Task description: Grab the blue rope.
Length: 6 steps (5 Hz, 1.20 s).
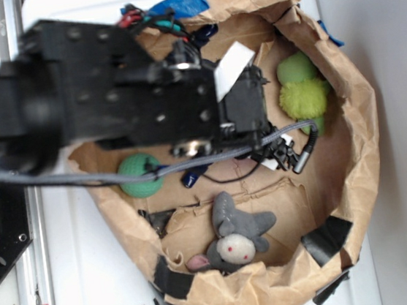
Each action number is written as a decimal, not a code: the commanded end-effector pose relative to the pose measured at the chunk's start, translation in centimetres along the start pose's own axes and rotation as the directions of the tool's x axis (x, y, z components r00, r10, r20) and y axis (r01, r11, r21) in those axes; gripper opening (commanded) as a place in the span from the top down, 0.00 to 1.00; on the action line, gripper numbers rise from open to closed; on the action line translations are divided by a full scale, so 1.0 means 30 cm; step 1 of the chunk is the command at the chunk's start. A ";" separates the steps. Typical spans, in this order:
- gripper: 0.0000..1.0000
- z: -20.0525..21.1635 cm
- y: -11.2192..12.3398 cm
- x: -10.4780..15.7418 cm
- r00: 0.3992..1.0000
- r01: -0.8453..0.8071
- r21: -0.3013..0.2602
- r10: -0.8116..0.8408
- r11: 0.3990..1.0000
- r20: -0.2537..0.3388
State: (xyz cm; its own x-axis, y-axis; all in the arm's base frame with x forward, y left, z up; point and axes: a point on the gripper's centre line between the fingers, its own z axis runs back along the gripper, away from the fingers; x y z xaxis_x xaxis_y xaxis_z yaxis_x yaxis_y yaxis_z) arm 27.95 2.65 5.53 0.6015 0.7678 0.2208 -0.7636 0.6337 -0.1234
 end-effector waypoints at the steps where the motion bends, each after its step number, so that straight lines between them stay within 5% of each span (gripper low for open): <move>1: 0.00 0.014 0.023 0.096 0.997 -0.071 -0.005 0.071 0.997 -0.026; 4: 0.00 -0.088 0.029 0.150 0.999 -0.014 -0.008 0.013 1.000 -0.048; 5: 0.00 -0.121 0.032 0.142 0.990 0.088 -0.032 -0.091 0.996 -0.106; 6: 1.00 -0.125 0.034 0.131 0.991 0.110 -0.031 -0.112 0.993 -0.079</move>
State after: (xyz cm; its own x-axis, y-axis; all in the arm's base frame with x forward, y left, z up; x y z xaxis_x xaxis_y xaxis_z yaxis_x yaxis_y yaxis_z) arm 29.81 4.61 1.90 0.7042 0.7023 0.1038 -0.6964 0.7118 -0.0917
